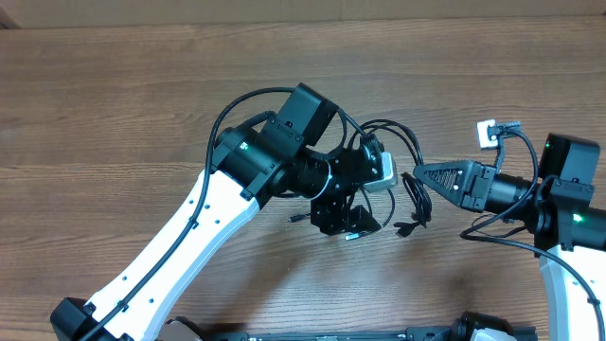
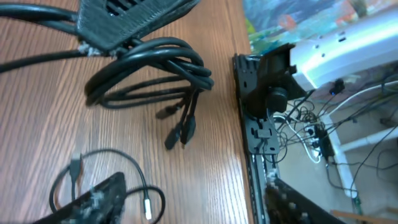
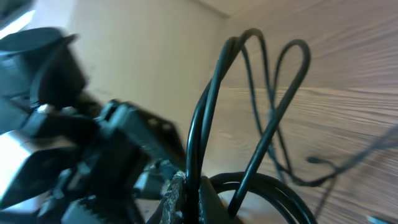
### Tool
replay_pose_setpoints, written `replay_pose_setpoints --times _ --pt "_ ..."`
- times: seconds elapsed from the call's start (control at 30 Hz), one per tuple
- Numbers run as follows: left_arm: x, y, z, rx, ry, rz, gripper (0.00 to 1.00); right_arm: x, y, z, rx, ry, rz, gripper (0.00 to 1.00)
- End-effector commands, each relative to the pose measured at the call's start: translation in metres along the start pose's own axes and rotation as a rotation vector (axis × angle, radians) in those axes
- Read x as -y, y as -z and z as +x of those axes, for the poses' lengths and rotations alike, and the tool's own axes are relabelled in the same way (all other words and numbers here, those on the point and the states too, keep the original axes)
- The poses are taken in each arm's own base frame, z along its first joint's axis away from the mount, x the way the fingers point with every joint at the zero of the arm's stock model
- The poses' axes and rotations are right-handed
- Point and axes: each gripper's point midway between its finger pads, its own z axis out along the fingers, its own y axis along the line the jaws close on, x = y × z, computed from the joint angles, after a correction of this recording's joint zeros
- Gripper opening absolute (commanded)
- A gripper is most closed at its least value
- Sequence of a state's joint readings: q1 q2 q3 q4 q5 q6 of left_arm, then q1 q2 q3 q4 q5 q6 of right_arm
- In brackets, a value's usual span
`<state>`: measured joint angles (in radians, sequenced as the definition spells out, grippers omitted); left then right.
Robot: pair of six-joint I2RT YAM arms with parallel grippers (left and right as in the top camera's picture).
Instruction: Untangle cables
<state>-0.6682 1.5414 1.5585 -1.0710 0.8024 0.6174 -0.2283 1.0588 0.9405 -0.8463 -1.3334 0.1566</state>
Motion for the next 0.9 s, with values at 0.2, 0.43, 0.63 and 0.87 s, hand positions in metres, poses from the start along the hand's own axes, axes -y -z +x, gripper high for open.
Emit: replay_pose_setpoints --times 0.2,0.43,0.63,0.87 --pt "0.012 0.005 -0.028 0.115 -0.203 0.047 0.81 -0.045 0.006 0.005 -0.047 0.041 -0.230 0.04" --pt "0.013 0.008 -0.045 0.190 -0.293 0.055 0.86 -0.046 0.006 0.003 -0.051 0.016 -0.229 0.04" --pt "0.011 0.008 -0.049 0.202 -0.311 0.045 0.88 -0.048 0.006 -0.002 -0.057 -0.028 -0.227 0.04" --pt "0.009 0.009 -0.052 0.212 -0.328 0.035 0.92 -0.049 0.007 -0.005 -0.063 -0.073 -0.226 0.04"
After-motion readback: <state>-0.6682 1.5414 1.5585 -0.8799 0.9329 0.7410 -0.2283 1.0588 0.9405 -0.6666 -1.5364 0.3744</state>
